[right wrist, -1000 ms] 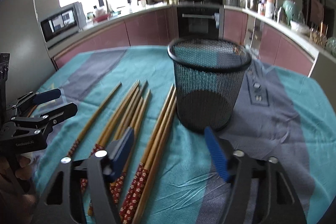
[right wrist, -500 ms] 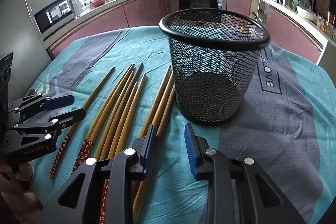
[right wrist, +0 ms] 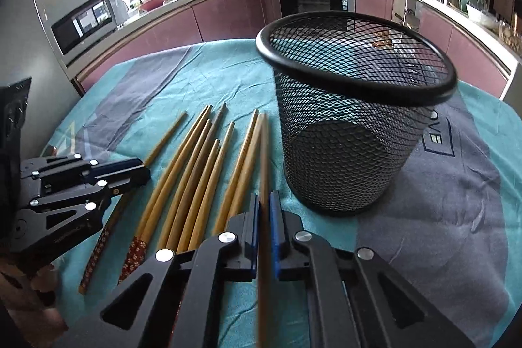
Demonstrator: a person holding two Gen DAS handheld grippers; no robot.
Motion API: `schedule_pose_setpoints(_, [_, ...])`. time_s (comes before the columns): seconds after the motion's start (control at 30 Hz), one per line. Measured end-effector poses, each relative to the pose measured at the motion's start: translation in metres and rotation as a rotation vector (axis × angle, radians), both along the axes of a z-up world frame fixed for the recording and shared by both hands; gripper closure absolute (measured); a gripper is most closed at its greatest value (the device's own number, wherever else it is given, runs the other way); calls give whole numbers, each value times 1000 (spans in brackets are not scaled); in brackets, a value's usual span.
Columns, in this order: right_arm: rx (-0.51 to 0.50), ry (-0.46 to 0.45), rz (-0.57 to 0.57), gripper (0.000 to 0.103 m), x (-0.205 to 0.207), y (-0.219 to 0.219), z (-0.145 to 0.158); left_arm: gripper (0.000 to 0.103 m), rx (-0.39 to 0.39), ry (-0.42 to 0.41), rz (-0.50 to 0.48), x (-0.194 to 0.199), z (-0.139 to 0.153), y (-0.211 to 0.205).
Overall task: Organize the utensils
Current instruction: 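Grasp one bamboo chopstick with the right gripper while the left gripper grasps another, then lift the chopsticks upright and lower them into the black mesh cup with both grippers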
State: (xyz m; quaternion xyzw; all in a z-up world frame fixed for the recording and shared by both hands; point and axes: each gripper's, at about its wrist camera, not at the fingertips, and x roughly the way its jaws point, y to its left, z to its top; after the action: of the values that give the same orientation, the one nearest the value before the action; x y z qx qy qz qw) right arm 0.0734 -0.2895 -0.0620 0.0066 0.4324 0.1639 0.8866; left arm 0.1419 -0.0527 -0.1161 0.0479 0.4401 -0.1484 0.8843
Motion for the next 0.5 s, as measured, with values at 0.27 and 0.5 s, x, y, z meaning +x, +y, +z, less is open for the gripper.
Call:
schedule_pose_setpoints(0.27, [76,-73,61,97,-20,-8,30,96,-76,-13,-3,-9,14,13])
schedule_pose_setpoints(0.5, [159,-171,77,97,-32,-27,68,96,-196,-88,-73,-25,66,23])
